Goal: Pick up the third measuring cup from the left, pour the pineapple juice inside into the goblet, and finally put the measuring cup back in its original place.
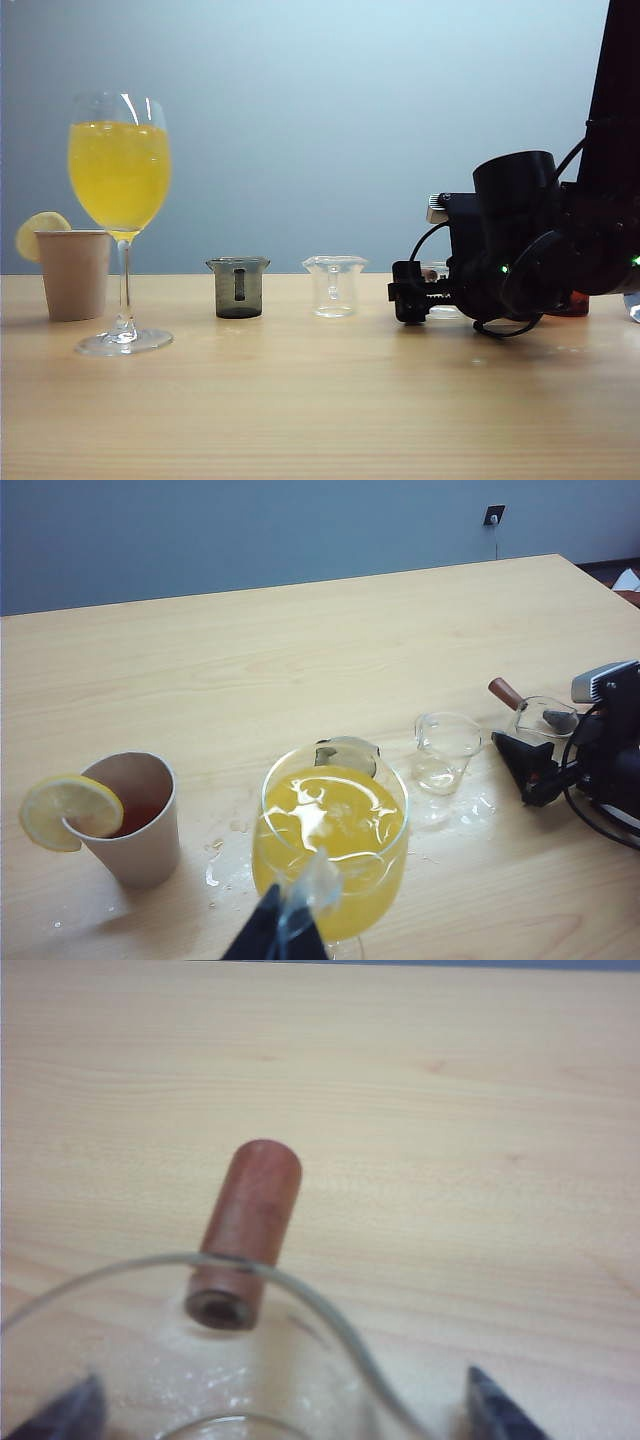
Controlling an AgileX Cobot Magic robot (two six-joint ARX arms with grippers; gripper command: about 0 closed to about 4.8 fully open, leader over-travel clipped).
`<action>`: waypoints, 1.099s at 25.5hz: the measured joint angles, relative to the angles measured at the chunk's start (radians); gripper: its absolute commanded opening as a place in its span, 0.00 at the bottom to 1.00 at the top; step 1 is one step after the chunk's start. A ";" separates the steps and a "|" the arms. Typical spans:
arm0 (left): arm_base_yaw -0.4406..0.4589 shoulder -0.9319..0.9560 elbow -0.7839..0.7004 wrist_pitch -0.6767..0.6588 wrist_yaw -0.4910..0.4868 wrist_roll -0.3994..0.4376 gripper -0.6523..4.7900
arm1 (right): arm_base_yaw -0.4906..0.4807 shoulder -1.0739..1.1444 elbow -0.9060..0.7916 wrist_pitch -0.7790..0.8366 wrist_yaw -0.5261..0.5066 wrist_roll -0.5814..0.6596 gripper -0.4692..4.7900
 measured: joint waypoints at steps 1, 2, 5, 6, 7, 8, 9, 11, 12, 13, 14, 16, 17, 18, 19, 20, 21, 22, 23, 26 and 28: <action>0.000 0.000 0.000 0.000 0.000 0.000 0.11 | 0.000 0.000 -0.004 0.005 0.000 0.003 1.00; 0.000 0.000 0.000 0.000 0.000 0.000 0.11 | 0.000 -0.003 -0.010 0.009 -0.002 0.003 1.00; 0.000 0.000 0.000 0.000 0.000 0.000 0.11 | 0.000 -0.010 -0.021 0.011 -0.017 0.005 1.00; 0.000 0.000 0.000 0.000 0.000 0.000 0.11 | 0.000 -0.011 -0.021 0.009 -0.021 0.006 1.00; 0.000 0.000 0.000 0.000 0.000 0.000 0.11 | 0.000 -0.013 -0.023 0.008 -0.024 0.006 1.00; 0.000 0.000 0.000 0.000 0.000 0.000 0.11 | 0.000 -0.016 -0.027 0.008 -0.026 0.006 1.00; 0.000 0.000 0.000 0.000 0.000 0.000 0.11 | 0.001 -0.023 -0.037 0.008 -0.034 0.015 1.00; 0.000 0.000 0.000 0.000 0.000 0.000 0.11 | 0.001 -0.037 -0.052 0.006 -0.044 0.035 1.00; 0.000 0.000 0.000 0.000 0.000 0.000 0.11 | 0.001 -0.043 -0.058 0.002 -0.045 0.039 1.00; 0.000 0.000 0.000 0.000 0.000 0.000 0.11 | 0.001 -0.045 -0.062 0.002 -0.045 0.041 1.00; 0.000 0.000 0.000 0.000 0.000 0.000 0.11 | 0.001 -0.047 -0.064 0.003 -0.047 0.042 1.00; 0.000 0.000 0.000 0.000 0.000 0.000 0.11 | 0.001 -0.053 -0.077 0.010 -0.051 0.043 1.00; 0.000 0.000 0.000 0.000 0.000 0.000 0.11 | 0.001 -0.054 -0.077 0.011 -0.051 0.042 1.00; 0.000 0.000 0.000 0.000 0.000 0.000 0.11 | 0.001 -0.053 -0.074 0.005 -0.051 0.033 1.00; 0.000 0.000 0.000 0.000 0.000 0.000 0.11 | 0.001 -0.053 -0.070 -0.005 -0.050 0.026 1.00; 0.000 0.000 0.000 0.000 0.000 0.000 0.11 | 0.001 -0.053 -0.061 -0.022 -0.050 0.013 1.00; 0.000 0.000 0.000 0.000 0.000 0.000 0.11 | 0.001 -0.053 -0.054 -0.029 -0.049 0.007 1.00; 0.000 0.000 0.000 0.000 0.000 0.000 0.11 | 0.001 -0.053 -0.047 -0.035 -0.048 0.005 1.00; 0.000 0.000 0.000 0.000 0.000 0.000 0.11 | 0.001 -0.052 -0.035 -0.045 -0.048 0.004 1.00; 0.000 0.000 0.000 0.000 0.000 0.000 0.11 | 0.001 -0.052 0.009 -0.072 -0.048 0.002 1.00; 0.000 0.000 0.000 0.000 0.000 0.000 0.11 | 0.001 -0.055 0.018 -0.069 -0.050 0.002 1.00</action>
